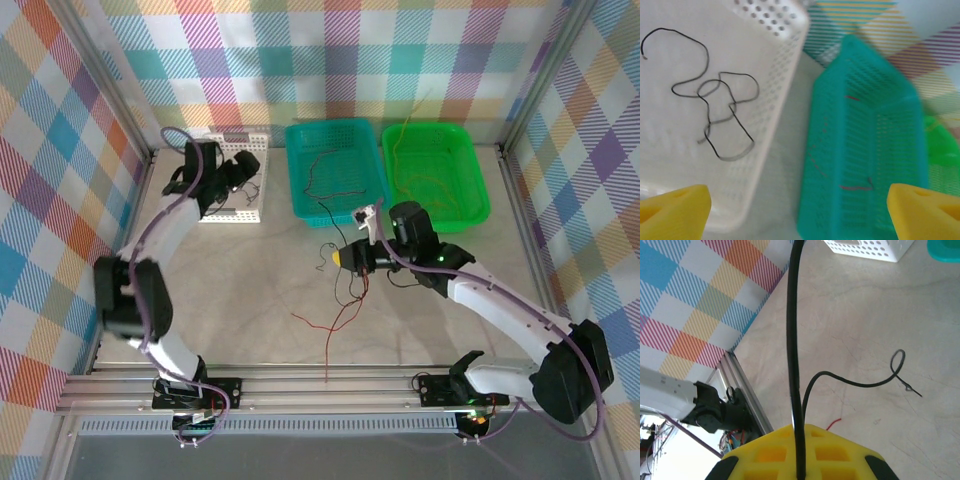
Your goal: Untangle the cables
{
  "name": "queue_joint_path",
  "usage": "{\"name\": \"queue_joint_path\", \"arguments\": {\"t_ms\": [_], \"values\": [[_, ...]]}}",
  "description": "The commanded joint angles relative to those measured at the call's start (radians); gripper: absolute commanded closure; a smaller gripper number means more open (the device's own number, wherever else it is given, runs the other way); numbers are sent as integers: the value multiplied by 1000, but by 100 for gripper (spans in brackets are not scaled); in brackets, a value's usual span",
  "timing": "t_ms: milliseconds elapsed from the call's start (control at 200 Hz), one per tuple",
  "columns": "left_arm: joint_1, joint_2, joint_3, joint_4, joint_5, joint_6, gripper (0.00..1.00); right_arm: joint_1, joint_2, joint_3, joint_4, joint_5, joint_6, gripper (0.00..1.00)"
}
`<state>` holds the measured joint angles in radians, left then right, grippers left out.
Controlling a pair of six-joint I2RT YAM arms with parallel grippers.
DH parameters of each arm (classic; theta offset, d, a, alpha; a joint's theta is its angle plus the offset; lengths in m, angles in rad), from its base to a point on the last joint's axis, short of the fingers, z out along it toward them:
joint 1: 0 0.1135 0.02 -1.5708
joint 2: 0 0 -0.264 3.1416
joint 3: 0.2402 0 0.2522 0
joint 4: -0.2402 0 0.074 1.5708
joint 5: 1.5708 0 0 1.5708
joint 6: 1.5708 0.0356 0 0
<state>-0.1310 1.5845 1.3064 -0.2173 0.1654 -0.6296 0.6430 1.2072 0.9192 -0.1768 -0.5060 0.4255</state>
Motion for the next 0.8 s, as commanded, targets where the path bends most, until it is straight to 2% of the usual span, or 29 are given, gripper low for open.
{"name": "queue_joint_path", "arguments": {"t_ms": [0,85,150,225,285,385,520,795], "values": [[-90,-211,-134,92,17,-45,9,6,33,80,-56,-10,34,100],[-190,-361,-266,157,6,-51,9,4,56,110,-53,-23,67,100],[-256,-450,-375,246,42,-66,10,4,74,127,-47,-35,92,100],[-333,-528,-485,353,90,-73,11,4,94,149,-48,-52,115,100],[-402,-565,-532,373,102,-53,11,4,105,162,-48,-67,135,100],[-497,-583,-573,362,85,4,12,4,105,172,-37,-91,157,100],[-557,-569,-637,401,107,16,14,4,87,175,-29,-89,176,100],[-718,-571,-714,443,62,65,15,4,81,187,-35,-87,203,100]]}}
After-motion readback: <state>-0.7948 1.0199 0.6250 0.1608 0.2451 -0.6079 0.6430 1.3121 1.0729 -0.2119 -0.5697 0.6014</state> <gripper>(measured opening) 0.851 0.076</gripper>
